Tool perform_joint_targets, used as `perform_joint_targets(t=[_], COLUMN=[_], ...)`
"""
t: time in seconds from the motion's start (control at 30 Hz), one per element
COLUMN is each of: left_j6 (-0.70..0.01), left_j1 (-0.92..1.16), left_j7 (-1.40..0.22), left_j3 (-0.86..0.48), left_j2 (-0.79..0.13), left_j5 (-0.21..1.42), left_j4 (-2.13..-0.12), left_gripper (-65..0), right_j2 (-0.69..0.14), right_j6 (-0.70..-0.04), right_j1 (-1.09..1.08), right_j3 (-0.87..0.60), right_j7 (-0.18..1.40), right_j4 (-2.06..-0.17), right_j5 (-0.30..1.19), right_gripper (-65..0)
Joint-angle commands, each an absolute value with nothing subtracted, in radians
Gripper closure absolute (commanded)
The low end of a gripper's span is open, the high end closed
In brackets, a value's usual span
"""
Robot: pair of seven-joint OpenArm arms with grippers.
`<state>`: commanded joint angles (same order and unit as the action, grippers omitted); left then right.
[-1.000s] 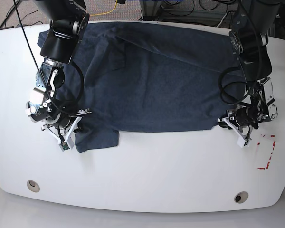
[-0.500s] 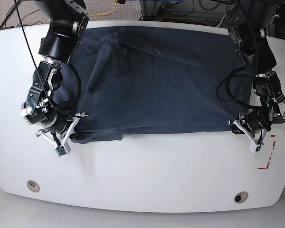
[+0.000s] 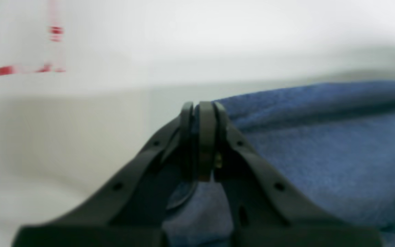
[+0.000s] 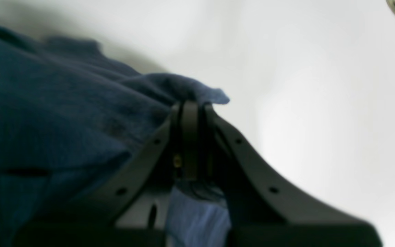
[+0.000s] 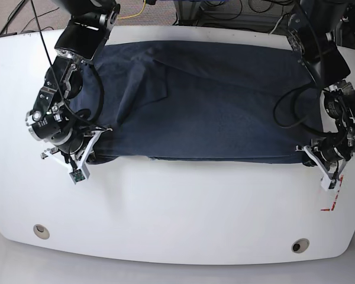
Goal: Layout the t-shirt on the table in an organized manner, then fold the t-shirt properly
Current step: 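Lift the hem with both grippers and fold it over toward the collar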
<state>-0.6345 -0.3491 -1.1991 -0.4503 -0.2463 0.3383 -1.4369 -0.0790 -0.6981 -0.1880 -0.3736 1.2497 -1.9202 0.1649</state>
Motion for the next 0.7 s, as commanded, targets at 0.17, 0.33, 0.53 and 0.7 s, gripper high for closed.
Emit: perform_joint_targets(t=[0.17, 0.33, 0.53, 0.7], left_j6=[-0.674, -0.698, -0.698, -0.698], left_j1=[-0.311, -0.265, -0.203, -0.15], left_j7=[-1.248, -1.291, -1.328, -1.337], left_j3=[-0.45, -0.481, -0.489, -0.489], left_j2=[-0.249, -0.249, -0.252, -0.283], left_j5=[0.337, 0.337, 0.334, 0.337], left_j4=[-1.491, -1.55, -1.612, -1.639], left_gripper=[-0.1, -0.1, -0.1, -0.1], right_j2=[-0.077, -0.079, -0.079, -0.079], right_j6=[-0.698, -0.698, -0.698, -0.698], right_j1=[-0.125, -0.059, 0.013, 0.073], right_j3=[-0.372, -0.397, -0.469, -0.522], right_j7=[1.251, 1.251, 1.299, 1.307], right_j4=[-1.96, -1.979, -2.003, -2.003], right_j5=[0.171, 0.236, 0.302, 0.371], right_gripper=[-0.8, -0.8, -0.8, -1.1])
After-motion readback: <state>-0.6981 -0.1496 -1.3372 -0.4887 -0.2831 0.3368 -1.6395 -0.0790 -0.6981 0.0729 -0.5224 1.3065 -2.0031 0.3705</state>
